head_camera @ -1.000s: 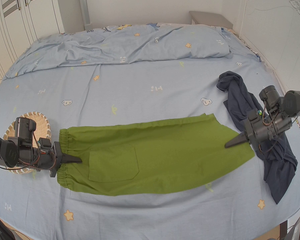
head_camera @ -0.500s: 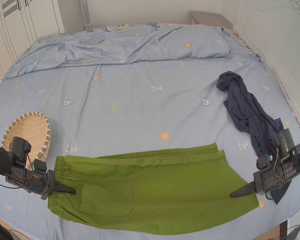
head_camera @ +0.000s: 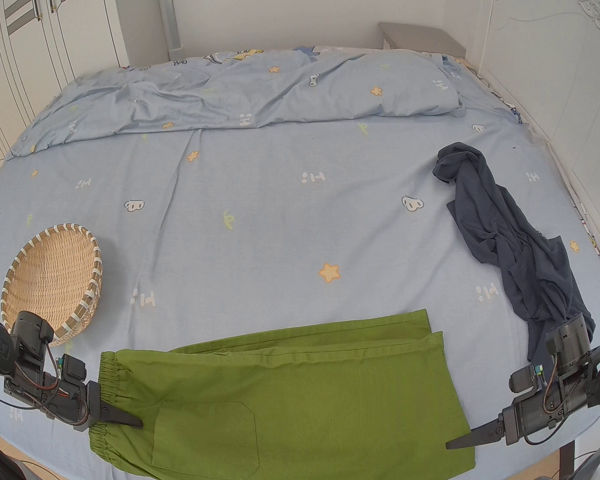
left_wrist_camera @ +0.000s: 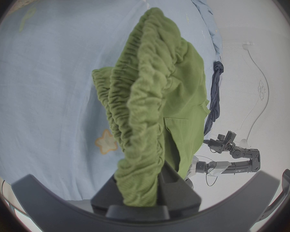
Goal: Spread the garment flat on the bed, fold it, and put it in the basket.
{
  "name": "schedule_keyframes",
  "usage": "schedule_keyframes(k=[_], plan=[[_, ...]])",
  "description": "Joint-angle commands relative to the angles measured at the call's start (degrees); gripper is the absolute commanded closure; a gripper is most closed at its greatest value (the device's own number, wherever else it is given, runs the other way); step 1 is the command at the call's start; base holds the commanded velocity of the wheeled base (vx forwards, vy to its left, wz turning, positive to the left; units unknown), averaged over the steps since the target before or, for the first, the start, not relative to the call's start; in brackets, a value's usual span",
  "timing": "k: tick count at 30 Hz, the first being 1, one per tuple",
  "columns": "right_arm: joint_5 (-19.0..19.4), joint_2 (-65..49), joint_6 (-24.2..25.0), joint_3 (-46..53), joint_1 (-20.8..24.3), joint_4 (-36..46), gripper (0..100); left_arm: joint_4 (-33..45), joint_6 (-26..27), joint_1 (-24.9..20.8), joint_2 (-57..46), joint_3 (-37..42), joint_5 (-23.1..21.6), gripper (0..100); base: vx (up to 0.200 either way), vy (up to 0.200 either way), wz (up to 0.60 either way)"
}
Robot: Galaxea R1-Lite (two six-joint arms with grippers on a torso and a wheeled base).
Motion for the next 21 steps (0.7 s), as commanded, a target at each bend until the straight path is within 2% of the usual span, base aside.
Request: schedule_keyframes(k=[1,5,8,12,21], plan=[[0.04,1.39,-0.12,0.07,-0.01,-0.12,0,0.06,0.03,0.71,0.55,-0.11,-0.05,100,0.0,0.0,0.0],[-0.4,-1.07,0.5,-2.57,-1.68,-0.39,0,-0.03,0.12,1.07,0.55,-0.55,-0.05,100,0.0,0.0,0.0],[-2.77,-5.38,0.76,-7.22,-4.05,0.32,0,-0.03,0.21,1.24,0.64,-0.99,-0.05,100,0.0,0.0,0.0],[-3.74,-5.38,1.02,-13.11,-4.32,0.32,0,-0.03,0.3,1.42,0.64,-1.34,-0.05,100,0.0,0.0,0.0],[-3.91,6.66,0.85,-26.65,-3.53,-0.21,0,-4.6,0.21,1.68,2.22,-1.08,-0.05,100,0.0,0.0,0.0]])
